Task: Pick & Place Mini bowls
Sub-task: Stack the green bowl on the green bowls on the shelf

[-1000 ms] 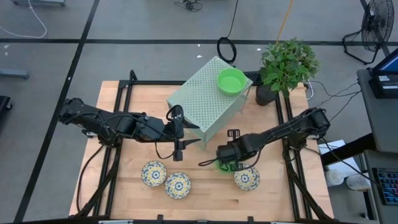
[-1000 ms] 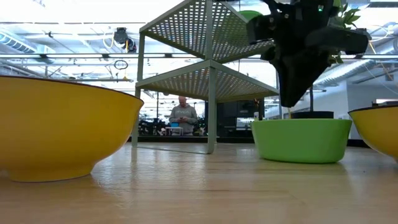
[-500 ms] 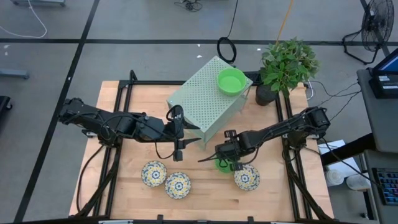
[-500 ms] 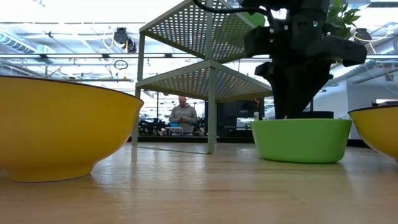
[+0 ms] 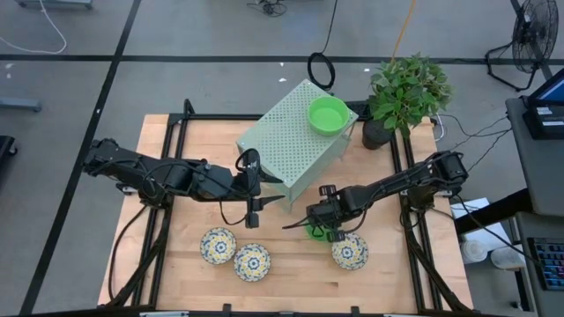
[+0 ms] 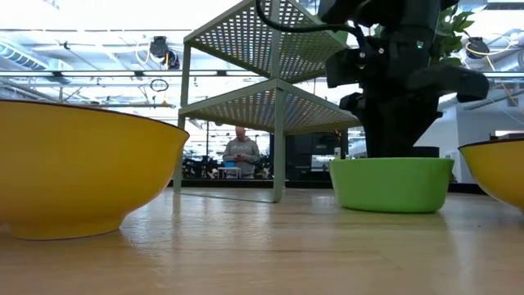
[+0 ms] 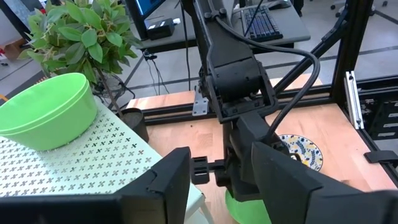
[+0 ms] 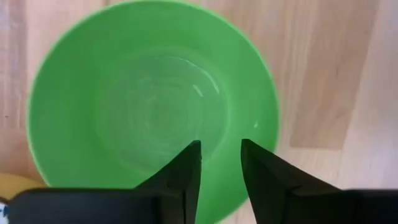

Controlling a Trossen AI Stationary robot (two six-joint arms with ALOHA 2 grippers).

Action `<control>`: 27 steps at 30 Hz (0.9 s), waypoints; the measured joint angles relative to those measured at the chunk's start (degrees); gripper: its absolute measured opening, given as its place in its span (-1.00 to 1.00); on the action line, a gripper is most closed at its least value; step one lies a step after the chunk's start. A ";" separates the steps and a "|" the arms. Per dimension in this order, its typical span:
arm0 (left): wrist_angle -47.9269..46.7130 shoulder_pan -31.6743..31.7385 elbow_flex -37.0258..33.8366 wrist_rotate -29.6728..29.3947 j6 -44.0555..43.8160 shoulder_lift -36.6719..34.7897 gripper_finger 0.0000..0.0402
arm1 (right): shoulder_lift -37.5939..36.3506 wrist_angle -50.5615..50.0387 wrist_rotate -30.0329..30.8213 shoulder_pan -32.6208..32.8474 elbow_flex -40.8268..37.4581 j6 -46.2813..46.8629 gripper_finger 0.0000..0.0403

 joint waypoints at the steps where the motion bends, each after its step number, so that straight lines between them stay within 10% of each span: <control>1: 0.00 0.00 0.01 0.00 -0.02 0.00 -0.11 | -0.17 -0.45 -0.02 0.00 0.14 0.48 -0.51; 27: 0.01 -0.01 0.01 0.00 -0.02 0.00 -0.10 | -14.17 14.02 -1.62 -4.46 -14.50 1.28 -0.50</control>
